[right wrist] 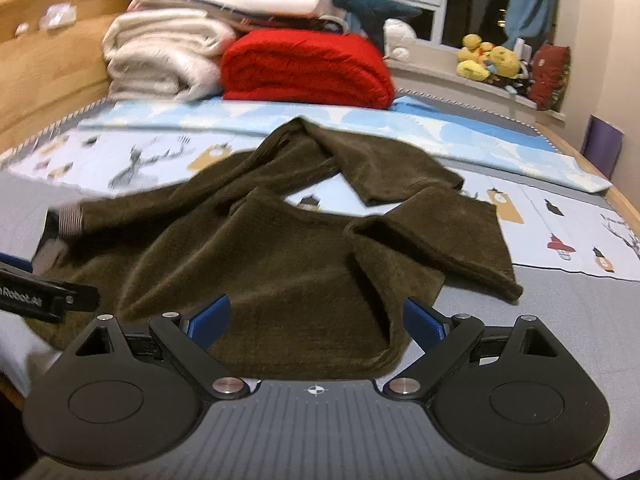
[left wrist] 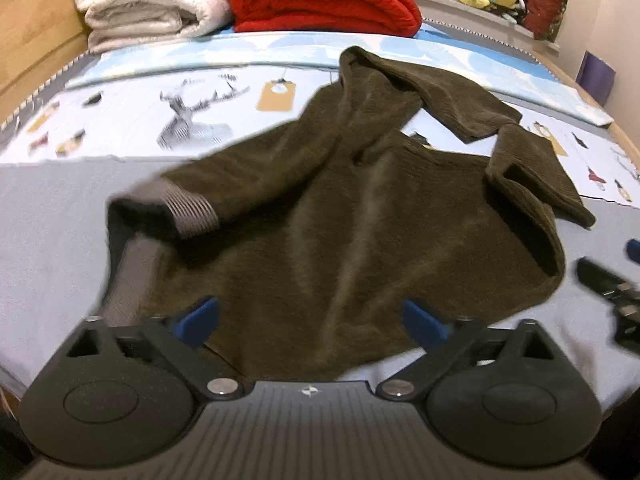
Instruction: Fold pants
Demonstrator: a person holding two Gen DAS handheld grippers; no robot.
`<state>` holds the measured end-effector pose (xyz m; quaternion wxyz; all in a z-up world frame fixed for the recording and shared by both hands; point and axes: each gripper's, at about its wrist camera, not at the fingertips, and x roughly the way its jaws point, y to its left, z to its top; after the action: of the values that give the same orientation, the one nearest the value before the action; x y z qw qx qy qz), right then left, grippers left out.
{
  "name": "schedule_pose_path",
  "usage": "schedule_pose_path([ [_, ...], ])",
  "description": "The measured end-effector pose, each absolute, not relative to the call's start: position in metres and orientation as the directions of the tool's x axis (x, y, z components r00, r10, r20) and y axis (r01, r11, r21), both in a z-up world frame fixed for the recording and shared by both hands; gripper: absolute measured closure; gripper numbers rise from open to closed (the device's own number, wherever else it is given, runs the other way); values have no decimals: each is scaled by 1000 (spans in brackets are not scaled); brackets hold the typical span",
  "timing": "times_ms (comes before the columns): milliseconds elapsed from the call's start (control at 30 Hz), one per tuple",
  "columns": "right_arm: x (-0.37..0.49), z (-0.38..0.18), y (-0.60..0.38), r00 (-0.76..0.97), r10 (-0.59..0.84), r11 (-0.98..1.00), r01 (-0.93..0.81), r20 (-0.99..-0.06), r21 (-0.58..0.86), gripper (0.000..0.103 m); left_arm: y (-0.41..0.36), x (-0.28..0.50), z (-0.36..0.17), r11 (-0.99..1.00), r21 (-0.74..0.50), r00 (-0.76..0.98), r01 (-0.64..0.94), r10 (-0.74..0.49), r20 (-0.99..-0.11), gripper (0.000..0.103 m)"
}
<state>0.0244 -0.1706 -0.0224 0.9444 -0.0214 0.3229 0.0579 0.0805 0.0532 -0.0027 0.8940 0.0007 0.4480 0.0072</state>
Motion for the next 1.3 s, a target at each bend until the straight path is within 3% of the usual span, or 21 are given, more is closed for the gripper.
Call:
schedule_pose_path([
  [33, 25, -18, -176, 795, 93, 994, -107, -600, 12, 13, 58, 87, 2, 1000, 24, 603, 8, 14, -798, 21],
  [67, 26, -13, -182, 806, 91, 995, -92, -585, 28, 15, 63, 96, 8, 998, 48, 608, 41, 13, -794, 35],
  [100, 28, -7, -189, 815, 93, 996, -83, -572, 43, 20, 70, 108, 13, 994, 79, 612, 81, 13, -791, 40],
  [133, 31, -2, -197, 822, 92, 996, -75, -562, 54, 25, 76, 116, 16, 989, 103, 613, 109, 14, -790, 40],
  [233, 51, 18, -233, 841, 85, 994, -31, -535, 109, 26, 95, 149, 17, 961, 179, 601, 209, 18, -799, 35],
  [333, 83, 24, -272, 833, 39, 991, 37, -551, 126, 24, 112, 173, 6, 946, 178, 573, 272, -11, -819, 22],
  [467, 135, -1, -330, 740, 42, 952, 174, -671, 252, 20, 116, 193, -27, 926, 121, 449, 356, -57, -892, 19],
  [567, 167, -41, -365, 621, 47, 878, 349, -783, 329, 20, 103, 195, -45, 857, 223, 444, 465, -8, -896, 18],
  [667, 185, -74, -383, 544, 107, 793, 459, -832, 402, 20, 107, 208, -53, 832, 286, 453, 475, 48, -890, 20],
  [767, 202, -100, -385, 484, 165, 741, 514, -859, 432, 20, 117, 223, -56, 814, 336, 451, 474, 103, -887, 37],
  [833, 212, -116, -387, 447, 190, 704, 558, -874, 439, 20, 127, 233, -53, 829, 280, 419, 484, 62, -906, 61],
  [867, 216, -122, -387, 434, 196, 687, 579, -879, 439, 20, 132, 239, -48, 845, 258, 412, 468, 50, -910, 79],
  [967, 227, -133, -393, 413, 186, 636, 641, -892, 429, 20, 159, 262, -20, 885, 314, 528, 344, 94, -844, 84],
  [1033, 232, -134, -398, 423, 176, 617, 656, -889, 435, 20, 193, 282, 8, 914, 406, 668, 12, 294, -684, 84],
  [1100, 234, -132, -399, 430, 165, 611, 662, -887, 434, 24, 226, 291, 28, 900, 374, 704, -222, 414, -577, 81],
  [1133, 235, -132, -400, 435, 158, 610, 663, -887, 434, 31, 237, 292, 32, 904, 330, 695, -271, 421, -583, 76],
  [1167, 235, -131, -400, 437, 150, 608, 666, -887, 431, 36, 253, 291, 35, 923, 233, 676, -305, 383, -629, 57],
  [1200, 234, -130, -400, 440, 141, 606, 669, -887, 429, 48, 263, 288, 35, 937, 151, 667, -314, 332, -667, 38],
  [1267, 231, -131, -404, 448, 136, 597, 675, -884, 434, 65, 279, 283, 32, 941, 38, 637, -337, 258, -727, 27],
  [1300, 227, -131, -410, 453, 142, 592, 674, -880, 443, 74, 285, 282, 29, 940, 9, 620, -342, 233, -749, 26],
])
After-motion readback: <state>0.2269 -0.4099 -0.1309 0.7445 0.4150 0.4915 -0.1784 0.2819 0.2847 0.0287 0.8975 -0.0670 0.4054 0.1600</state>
